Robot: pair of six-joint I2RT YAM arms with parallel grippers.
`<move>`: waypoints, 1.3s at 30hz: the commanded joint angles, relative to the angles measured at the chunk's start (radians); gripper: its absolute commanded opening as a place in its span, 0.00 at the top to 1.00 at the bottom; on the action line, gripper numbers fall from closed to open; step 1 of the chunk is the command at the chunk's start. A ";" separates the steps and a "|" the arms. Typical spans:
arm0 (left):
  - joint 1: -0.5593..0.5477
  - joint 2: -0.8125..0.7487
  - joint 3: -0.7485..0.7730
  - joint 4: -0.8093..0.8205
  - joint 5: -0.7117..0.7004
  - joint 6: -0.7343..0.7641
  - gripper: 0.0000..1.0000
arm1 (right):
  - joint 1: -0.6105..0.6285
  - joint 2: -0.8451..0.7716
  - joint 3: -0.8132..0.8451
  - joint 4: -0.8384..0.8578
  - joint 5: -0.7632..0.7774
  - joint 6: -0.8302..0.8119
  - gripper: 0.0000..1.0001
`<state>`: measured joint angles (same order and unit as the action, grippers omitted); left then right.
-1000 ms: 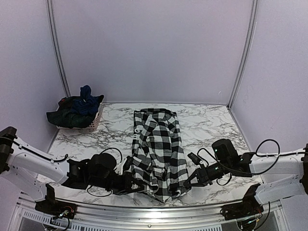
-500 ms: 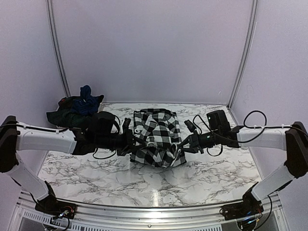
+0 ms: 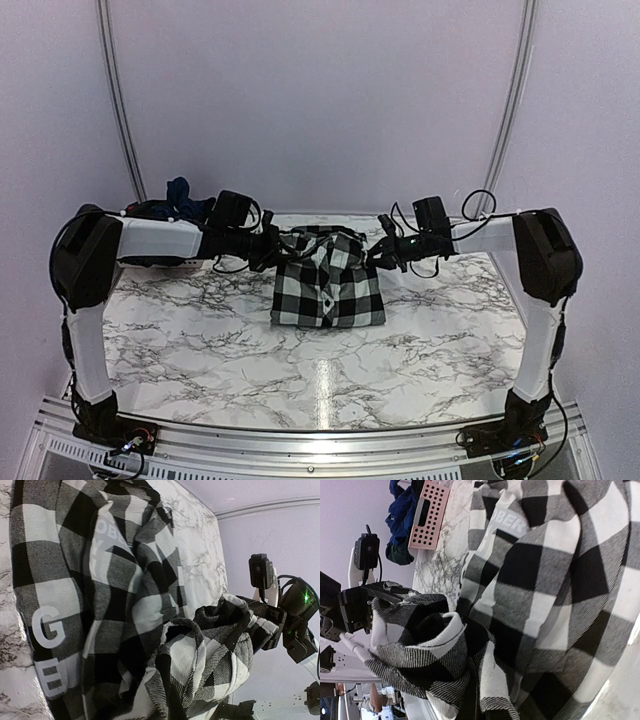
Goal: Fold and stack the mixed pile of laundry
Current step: Pick up the rectangle-folded shirt from the center of the board, then fold the rectangle-folded shirt at the center of the board.
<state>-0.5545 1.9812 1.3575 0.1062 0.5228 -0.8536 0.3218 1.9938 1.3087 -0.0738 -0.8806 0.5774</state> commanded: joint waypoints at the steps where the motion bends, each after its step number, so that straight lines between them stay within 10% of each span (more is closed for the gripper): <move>1: 0.033 0.099 0.076 -0.074 0.024 0.056 1.00 | -0.038 0.102 0.116 -0.013 -0.027 -0.018 1.00; 10: 0.060 0.275 0.241 -0.142 0.018 0.084 1.00 | -0.053 0.243 0.223 -0.034 -0.047 -0.012 0.92; 19: 0.094 0.143 0.228 -0.187 -0.042 0.167 0.43 | -0.135 0.134 0.292 -0.125 -0.083 -0.063 0.53; 26: 0.087 -0.013 0.113 -0.206 -0.072 0.228 0.33 | -0.120 0.035 0.229 -0.147 -0.087 -0.097 0.59; 39: -0.008 0.176 0.260 -0.171 0.001 0.223 0.53 | 0.026 0.292 0.413 -0.099 -0.098 -0.051 0.88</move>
<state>-0.5468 2.0758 1.5414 -0.0780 0.4896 -0.6312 0.3344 2.1860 1.6459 -0.1921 -0.9730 0.5079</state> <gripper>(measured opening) 0.472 0.118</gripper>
